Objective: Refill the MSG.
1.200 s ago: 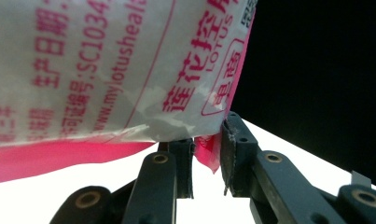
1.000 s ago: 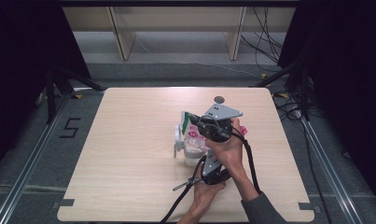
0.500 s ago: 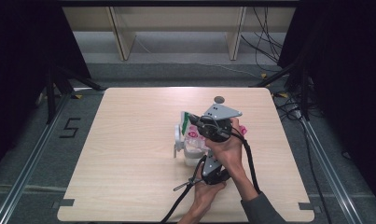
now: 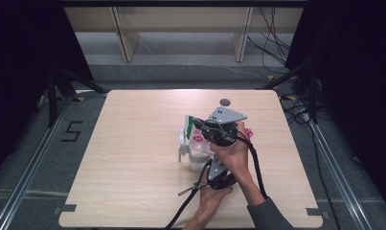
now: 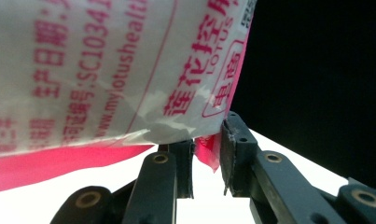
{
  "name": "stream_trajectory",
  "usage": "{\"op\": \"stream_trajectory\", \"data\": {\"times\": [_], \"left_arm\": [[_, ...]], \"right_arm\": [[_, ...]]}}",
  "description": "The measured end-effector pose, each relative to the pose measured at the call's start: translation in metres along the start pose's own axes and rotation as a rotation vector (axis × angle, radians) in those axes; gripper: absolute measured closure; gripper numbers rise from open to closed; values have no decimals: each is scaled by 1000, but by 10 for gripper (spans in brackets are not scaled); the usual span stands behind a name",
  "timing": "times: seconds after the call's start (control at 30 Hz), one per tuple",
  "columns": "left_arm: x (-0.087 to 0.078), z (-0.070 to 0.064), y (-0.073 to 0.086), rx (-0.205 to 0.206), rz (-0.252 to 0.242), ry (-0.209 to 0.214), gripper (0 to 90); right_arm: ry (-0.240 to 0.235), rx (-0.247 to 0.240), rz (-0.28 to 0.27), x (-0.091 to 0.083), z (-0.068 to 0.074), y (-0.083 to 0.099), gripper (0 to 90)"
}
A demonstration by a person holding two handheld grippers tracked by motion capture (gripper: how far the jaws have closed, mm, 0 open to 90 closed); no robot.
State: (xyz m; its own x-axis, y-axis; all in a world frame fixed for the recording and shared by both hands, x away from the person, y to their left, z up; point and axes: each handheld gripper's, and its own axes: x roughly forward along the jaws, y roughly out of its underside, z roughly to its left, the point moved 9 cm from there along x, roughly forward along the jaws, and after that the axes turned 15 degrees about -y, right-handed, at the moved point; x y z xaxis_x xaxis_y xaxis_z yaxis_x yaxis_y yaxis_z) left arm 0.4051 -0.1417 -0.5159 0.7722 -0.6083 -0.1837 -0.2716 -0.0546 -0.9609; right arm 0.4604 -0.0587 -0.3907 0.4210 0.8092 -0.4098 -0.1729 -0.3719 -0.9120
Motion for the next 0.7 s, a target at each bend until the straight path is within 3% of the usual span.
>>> {"op": "stream_trajectory", "data": {"times": [0.07, 0.13, 0.17, 0.2, 0.23, 0.43, 0.47, 0.5, 0.53, 0.67, 0.7], "left_arm": [[1, -1, -2, -8, -19, 13, 757], [0, -1, -2, -5, -6, 4, 757], [-1, 4, 2, 69, 16, 11, 757], [-1, 4, 3, 67, 18, 9, 756], [1, -2, -2, -13, -19, 14, 756], [0, -1, -2, -11, -15, 12, 756], [-3, 5, 4, 84, 37, -2, 756], [-1, 4, 2, 71, 16, 8, 756], [1, -2, -2, -14, -25, 14, 756], [1, -1, -2, -10, -23, 13, 756], [0, 0, -1, -5, -14, 8, 756]], "right_arm": [[-2, 7, -2, -1, 0, -1, 889], [8, -3, -15, -1, 0, -3, 888], [13, -39, -6, -1, -2, -3, 888], [8, 4, -8, 0, 1, -1, 888], [6, -6, 5, 0, 0, 0, 888], [12, -8, -9, 0, -1, -2, 888], [8, -8, -2, -1, -1, -1, 888], [7, -2, -6, 0, 1, -1, 888], [18, -19, -12, -1, -1, -2, 888], [7, -2, -17, 0, 0, -2, 888], [10, -19, -10, -1, -1, -3, 888]]}}
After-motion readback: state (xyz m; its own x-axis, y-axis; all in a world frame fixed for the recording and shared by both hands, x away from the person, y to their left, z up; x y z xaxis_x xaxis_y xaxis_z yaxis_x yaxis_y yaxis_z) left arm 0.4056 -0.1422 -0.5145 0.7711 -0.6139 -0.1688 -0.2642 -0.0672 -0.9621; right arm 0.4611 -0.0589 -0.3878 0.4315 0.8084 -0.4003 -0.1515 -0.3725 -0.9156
